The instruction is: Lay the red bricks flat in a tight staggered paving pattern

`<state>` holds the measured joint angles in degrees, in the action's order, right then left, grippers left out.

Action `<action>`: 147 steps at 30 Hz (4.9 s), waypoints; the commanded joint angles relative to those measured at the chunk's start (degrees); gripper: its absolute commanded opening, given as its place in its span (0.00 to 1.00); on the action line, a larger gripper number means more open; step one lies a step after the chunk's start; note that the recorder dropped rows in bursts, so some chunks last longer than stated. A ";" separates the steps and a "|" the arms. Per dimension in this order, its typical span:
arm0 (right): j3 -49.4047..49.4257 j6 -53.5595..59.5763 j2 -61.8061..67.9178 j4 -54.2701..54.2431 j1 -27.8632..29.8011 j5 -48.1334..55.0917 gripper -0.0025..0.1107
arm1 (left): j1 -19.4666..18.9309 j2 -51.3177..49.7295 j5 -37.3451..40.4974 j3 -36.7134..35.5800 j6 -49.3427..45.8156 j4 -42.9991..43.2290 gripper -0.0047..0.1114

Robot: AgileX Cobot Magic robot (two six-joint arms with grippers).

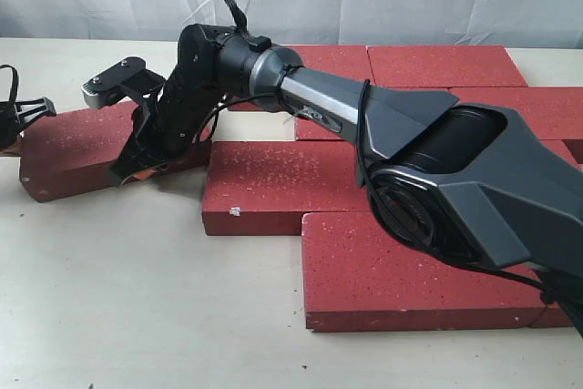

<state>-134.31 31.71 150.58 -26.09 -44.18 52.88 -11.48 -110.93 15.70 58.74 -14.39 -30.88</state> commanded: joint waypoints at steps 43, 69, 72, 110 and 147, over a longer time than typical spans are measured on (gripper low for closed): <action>-0.23 -16.74 -2.69 12.04 7.51 8.19 0.01 | 4.51 -4.93 1.10 9.50 -2.77 0.52 0.04; -0.23 -20.20 -7.30 29.69 8.09 14.02 0.01 | 7.60 -7.79 -2.40 10.40 -2.77 -1.55 0.04; -0.23 -20.68 -8.52 29.57 9.33 14.17 0.01 | 8.47 -7.79 -2.52 10.40 -2.77 -1.55 0.04; 60.46 -10.27 -45.41 14.57 14.47 -11.99 0.01 | 21.26 -7.79 -6.36 13.59 -2.76 0.41 0.04; 60.46 -16.82 -49.49 18.21 24.64 -1.48 0.01 | 7.71 15.03 11.11 -2.27 0.73 9.23 0.11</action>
<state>-73.87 16.88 101.95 -8.53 -21.79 50.22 -4.54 -100.63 26.78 60.88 -13.97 -20.86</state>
